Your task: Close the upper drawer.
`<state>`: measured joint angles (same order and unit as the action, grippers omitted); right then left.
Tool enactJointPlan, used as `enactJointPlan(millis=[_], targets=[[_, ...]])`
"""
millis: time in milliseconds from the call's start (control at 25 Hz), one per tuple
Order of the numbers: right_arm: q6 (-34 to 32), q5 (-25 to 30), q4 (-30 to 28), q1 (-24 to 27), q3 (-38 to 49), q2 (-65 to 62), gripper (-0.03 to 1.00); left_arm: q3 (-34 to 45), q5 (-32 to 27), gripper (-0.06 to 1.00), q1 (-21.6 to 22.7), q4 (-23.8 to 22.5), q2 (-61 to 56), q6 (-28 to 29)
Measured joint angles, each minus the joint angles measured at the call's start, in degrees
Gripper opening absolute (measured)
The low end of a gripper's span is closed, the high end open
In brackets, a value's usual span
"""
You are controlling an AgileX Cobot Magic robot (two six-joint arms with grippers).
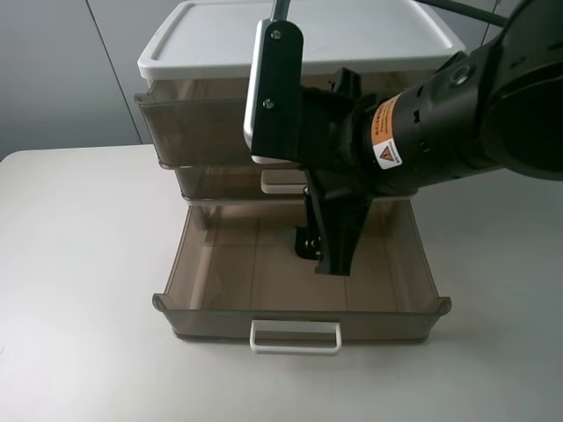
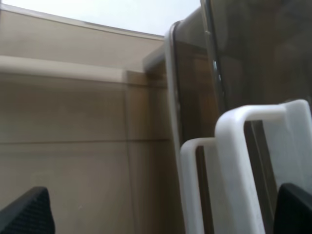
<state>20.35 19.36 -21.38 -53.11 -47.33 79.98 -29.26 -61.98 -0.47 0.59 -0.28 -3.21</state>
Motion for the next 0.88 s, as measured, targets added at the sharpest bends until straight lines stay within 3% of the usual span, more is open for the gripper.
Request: enactJointPlan(millis=[320,880], targets=[[0.00,-5.04,-0.30,2.99,0.00,2.06,0.68,0.00,0.00,0.74,0.00,0.00,0.00,0.00],[0.00,-7.36,-1.57,5.24,-3.20,6.50,0.68,0.00,0.00,0.74,0.00,-0.59,0.00,0.00]])
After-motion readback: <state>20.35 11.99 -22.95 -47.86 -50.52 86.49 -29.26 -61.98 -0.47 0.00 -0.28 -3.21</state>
